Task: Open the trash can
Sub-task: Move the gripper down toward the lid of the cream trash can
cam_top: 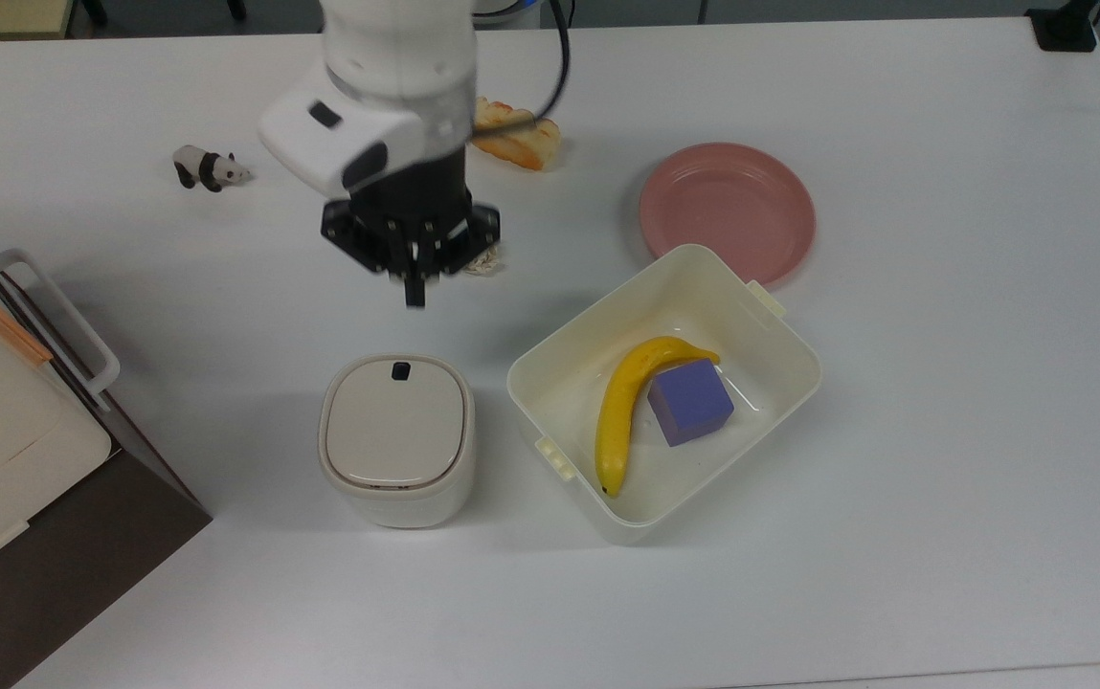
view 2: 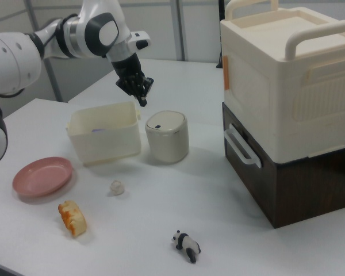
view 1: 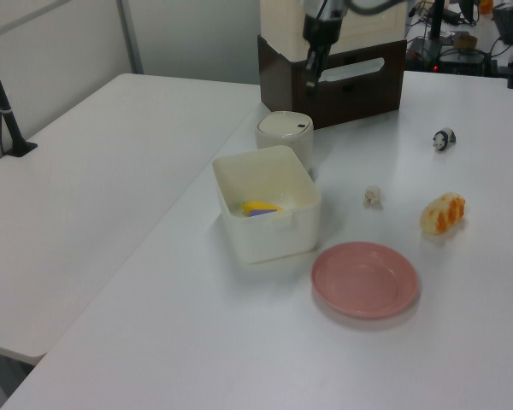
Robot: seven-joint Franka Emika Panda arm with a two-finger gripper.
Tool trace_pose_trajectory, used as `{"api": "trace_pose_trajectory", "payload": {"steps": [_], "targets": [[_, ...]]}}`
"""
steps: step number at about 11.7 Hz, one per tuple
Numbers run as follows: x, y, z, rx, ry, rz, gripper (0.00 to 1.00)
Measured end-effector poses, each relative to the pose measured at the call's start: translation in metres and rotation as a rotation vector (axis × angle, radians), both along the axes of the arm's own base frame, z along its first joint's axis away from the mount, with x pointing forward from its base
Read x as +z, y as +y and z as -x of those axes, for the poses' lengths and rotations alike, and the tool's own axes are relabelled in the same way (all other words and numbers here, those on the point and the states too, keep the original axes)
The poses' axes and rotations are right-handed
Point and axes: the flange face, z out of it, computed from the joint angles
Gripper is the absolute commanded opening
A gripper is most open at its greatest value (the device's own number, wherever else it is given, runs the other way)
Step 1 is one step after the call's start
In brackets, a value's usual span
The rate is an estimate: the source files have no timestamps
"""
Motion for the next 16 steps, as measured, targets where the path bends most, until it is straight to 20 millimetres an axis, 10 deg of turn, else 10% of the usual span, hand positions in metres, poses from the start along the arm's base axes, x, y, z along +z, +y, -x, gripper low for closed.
{"api": "trace_pose_trajectory", "payload": {"steps": [16], "targets": [[-0.065, 0.004, -0.022, -0.009, 0.0, 0.184, 0.0]]}}
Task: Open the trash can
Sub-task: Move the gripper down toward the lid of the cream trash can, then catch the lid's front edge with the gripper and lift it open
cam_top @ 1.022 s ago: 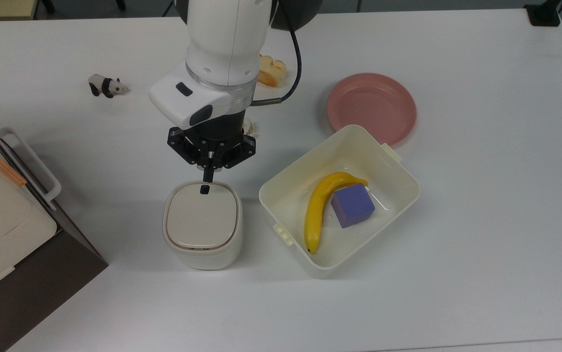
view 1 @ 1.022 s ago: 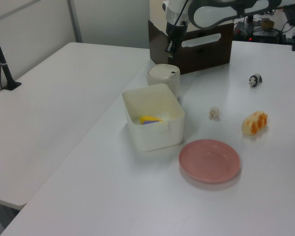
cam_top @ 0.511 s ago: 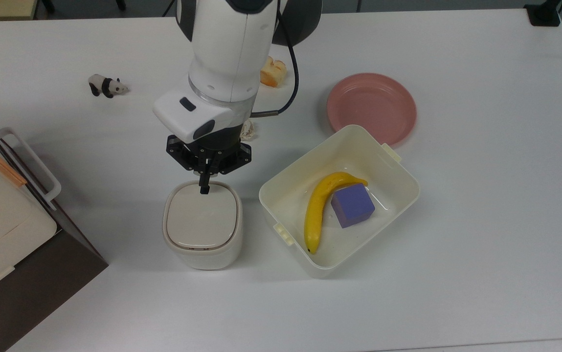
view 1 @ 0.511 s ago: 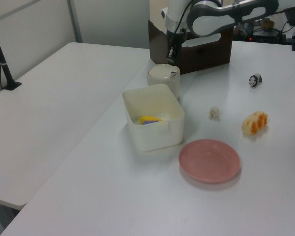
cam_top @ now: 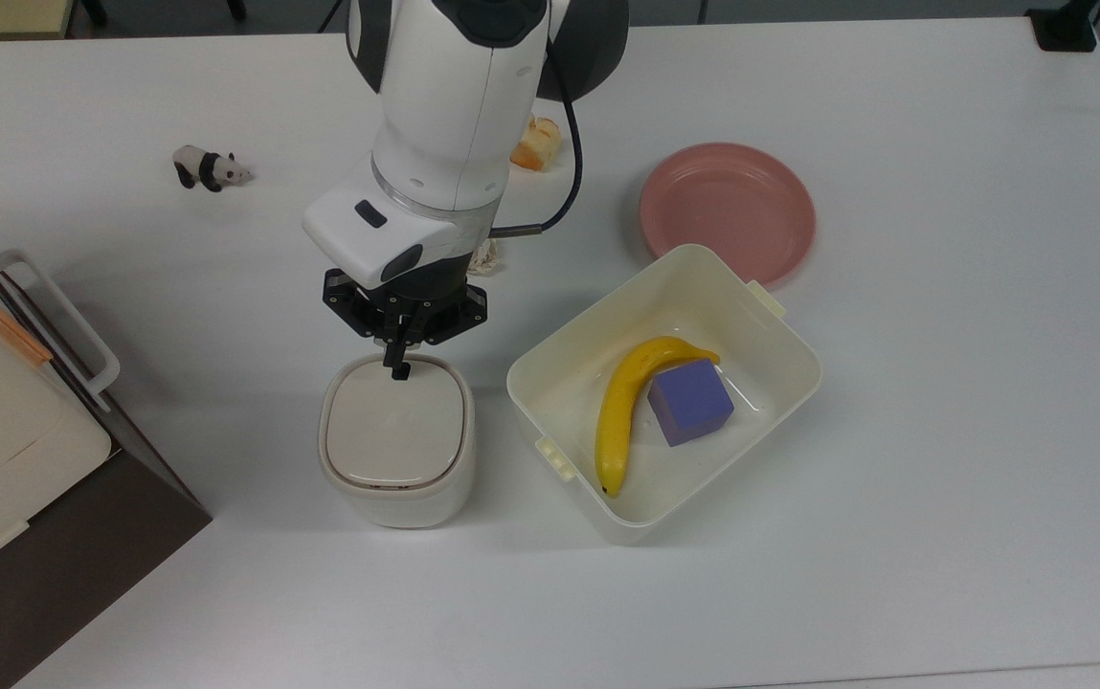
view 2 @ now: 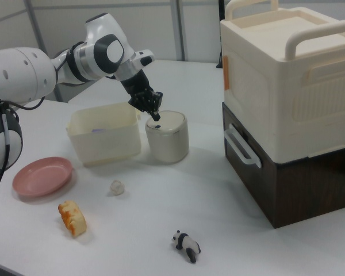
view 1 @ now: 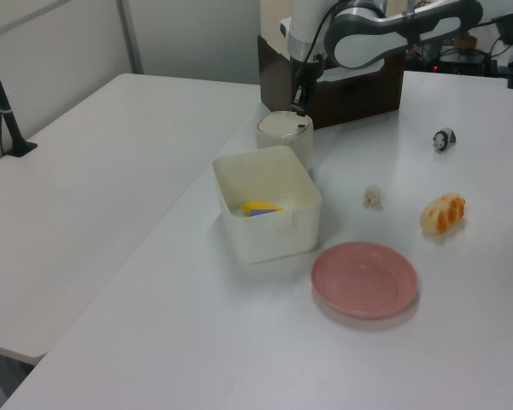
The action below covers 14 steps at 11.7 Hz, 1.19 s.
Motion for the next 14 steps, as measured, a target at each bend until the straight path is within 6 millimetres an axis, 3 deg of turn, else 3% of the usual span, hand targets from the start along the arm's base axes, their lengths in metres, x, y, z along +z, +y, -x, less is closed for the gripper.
{"api": "trace_pose_trajectory", "payload": {"steps": [8, 14], "targets": [[-0.024, -0.002, -0.002, 0.009, 0.035, 0.031, 0.0], [-0.027, -0.002, -0.002, 0.014, 0.039, 0.042, 0.0]]}}
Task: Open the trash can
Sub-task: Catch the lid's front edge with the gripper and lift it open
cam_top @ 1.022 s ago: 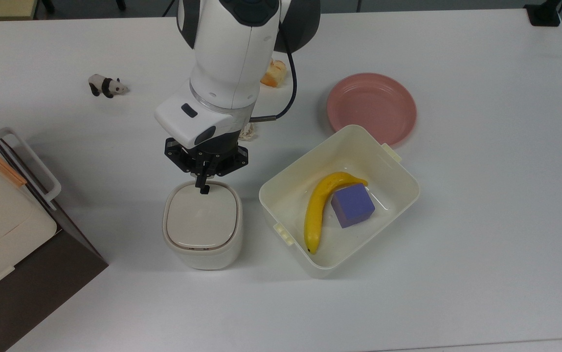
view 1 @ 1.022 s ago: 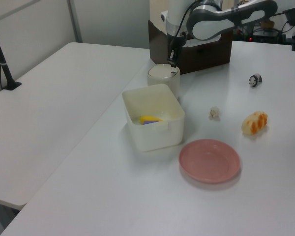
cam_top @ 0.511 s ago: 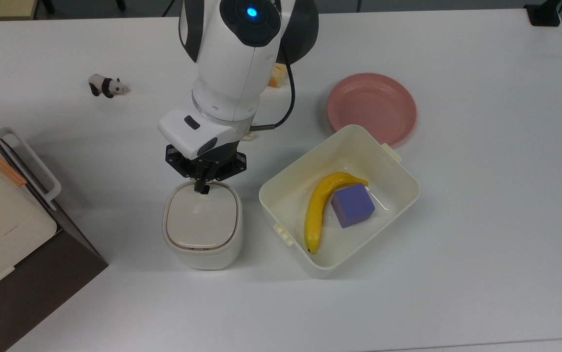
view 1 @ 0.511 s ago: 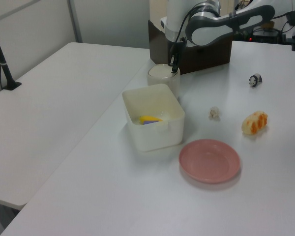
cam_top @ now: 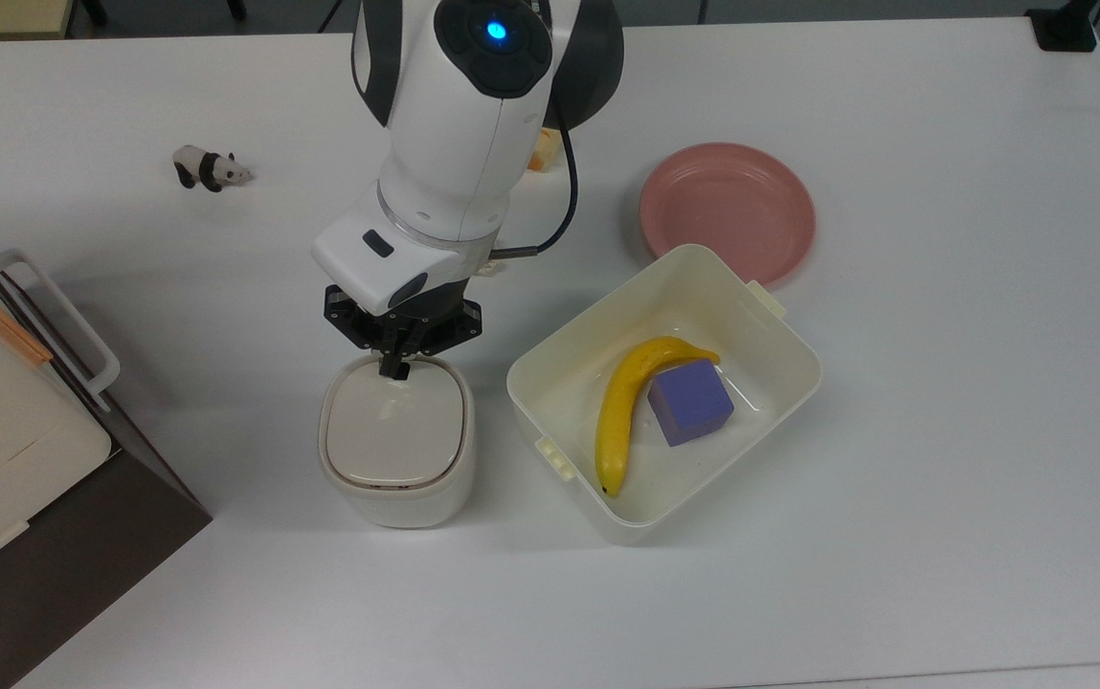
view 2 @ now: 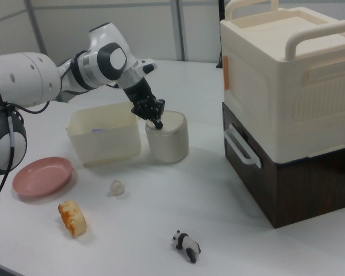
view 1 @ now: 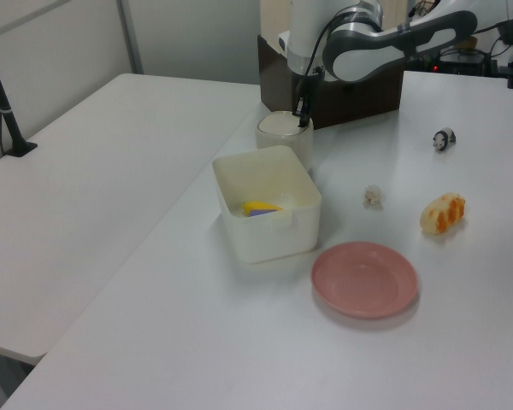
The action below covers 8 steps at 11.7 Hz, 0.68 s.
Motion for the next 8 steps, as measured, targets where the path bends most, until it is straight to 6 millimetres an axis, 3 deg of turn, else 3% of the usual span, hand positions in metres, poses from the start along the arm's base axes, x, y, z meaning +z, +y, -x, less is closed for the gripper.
{"api": "trace_pose_trajectory", "payload": {"steps": [6, 8], "targets": [[-0.002, 0.002, 0.001, -0.001, -0.013, 0.042, 0.0], [0.014, -0.008, 0.003, -0.028, -0.044, 0.023, 0.0]]}}
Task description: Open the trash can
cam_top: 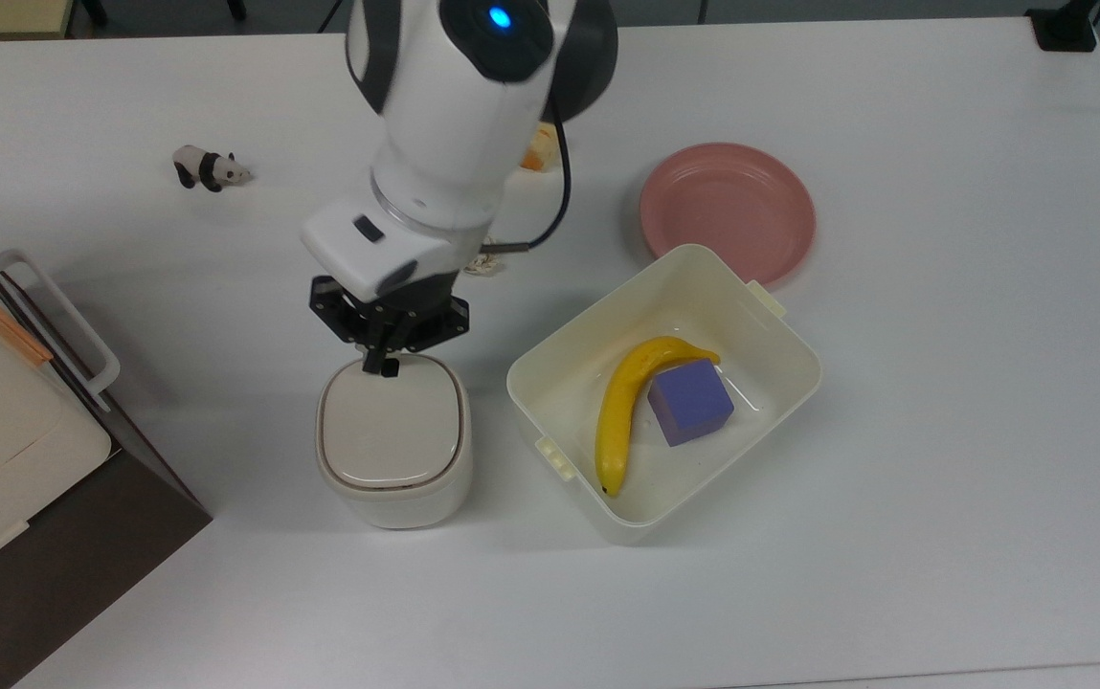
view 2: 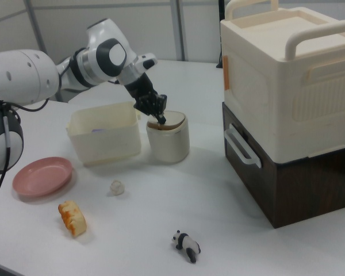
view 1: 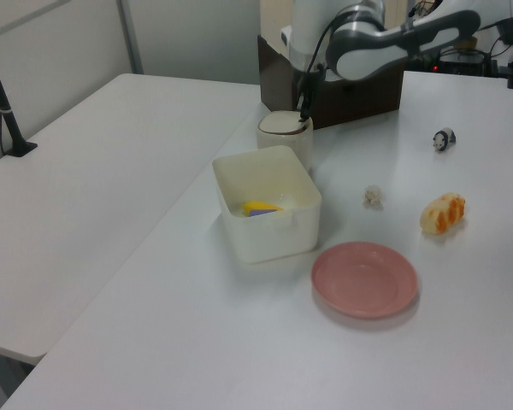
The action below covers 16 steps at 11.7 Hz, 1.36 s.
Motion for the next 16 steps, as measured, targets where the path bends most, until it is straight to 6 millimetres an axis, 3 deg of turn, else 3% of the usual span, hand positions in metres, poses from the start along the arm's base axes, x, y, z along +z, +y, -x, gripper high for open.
{"api": "trace_pose_trajectory", "payload": {"steps": [2, 6, 7, 11, 16], "targets": [[0.045, -0.009, 0.01, -0.023, -0.048, -0.092, 0.0], [0.134, -0.003, 0.056, 0.003, 0.058, -0.232, 0.0], [0.155, -0.01, 0.068, 0.004, 0.073, -0.252, 0.0], [0.181, -0.028, 0.097, 0.004, 0.145, -0.358, 0.0], [0.22, -0.018, 0.129, 0.014, 0.127, -0.393, 0.0]]}}
